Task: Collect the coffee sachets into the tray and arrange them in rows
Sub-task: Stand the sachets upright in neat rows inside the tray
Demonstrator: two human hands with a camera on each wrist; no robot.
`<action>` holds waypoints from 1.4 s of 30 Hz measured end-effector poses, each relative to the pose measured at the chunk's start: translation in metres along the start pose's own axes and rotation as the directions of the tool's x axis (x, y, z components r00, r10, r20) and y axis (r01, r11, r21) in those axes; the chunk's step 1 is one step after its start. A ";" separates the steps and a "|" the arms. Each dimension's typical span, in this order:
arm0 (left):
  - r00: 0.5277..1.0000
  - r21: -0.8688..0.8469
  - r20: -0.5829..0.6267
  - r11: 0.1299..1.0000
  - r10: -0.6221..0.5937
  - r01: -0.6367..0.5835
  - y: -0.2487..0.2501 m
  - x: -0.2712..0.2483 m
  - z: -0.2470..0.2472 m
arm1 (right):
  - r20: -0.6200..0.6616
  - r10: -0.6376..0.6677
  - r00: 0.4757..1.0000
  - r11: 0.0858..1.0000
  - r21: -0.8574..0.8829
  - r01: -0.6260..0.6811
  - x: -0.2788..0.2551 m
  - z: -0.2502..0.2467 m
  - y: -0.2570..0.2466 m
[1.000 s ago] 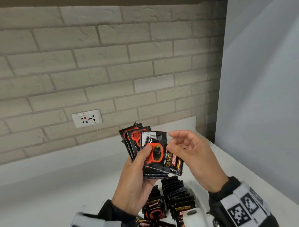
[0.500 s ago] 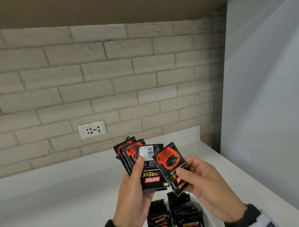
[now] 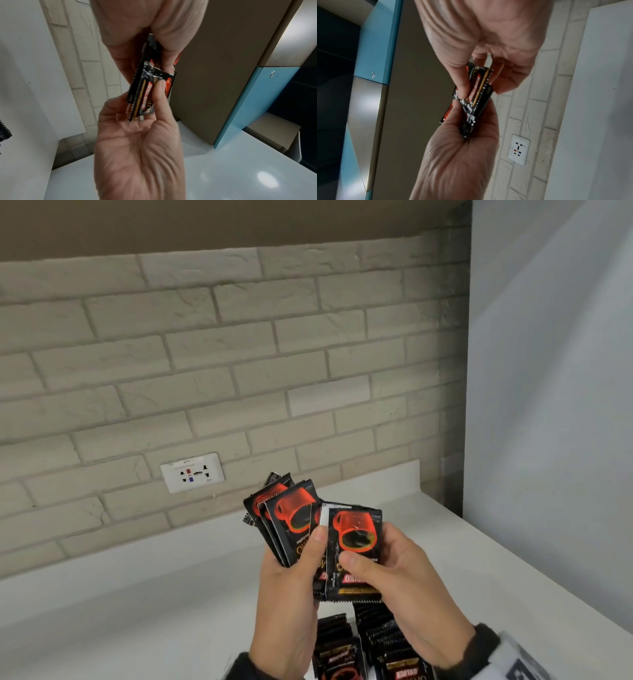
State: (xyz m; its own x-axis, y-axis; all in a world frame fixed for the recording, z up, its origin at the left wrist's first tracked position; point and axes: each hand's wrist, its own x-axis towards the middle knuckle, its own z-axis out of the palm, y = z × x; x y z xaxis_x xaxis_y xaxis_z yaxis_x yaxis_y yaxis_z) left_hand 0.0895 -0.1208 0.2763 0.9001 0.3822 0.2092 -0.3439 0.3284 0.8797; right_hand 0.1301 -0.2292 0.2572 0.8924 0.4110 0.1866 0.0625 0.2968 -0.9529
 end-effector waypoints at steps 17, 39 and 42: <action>0.985 0.102 0.022 0.981 -0.170 0.167 -0.005 -0.010 -0.011 | 0.075 -0.084 0.994 0.990 0.117 0.075 0.002 -0.027 -0.008; 0.869 -0.203 0.190 0.848 -0.457 0.490 -0.014 -0.037 -0.012 | 0.284 -0.005 0.959 0.869 -0.474 0.145 -0.020 0.007 0.001; 0.884 -0.134 0.099 0.874 -0.457 0.467 -0.020 -0.039 -0.018 | 0.144 0.026 0.989 0.875 -0.482 0.047 -0.023 -0.002 0.005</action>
State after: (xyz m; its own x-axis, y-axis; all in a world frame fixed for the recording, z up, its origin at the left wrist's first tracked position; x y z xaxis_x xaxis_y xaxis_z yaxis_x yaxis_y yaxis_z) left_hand 0.0560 -0.1268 0.2432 0.9793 0.1022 -0.1748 0.0837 0.5817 0.8091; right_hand 0.1108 -0.2392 0.2478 0.8201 0.5382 0.1946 0.3126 -0.1365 -0.9400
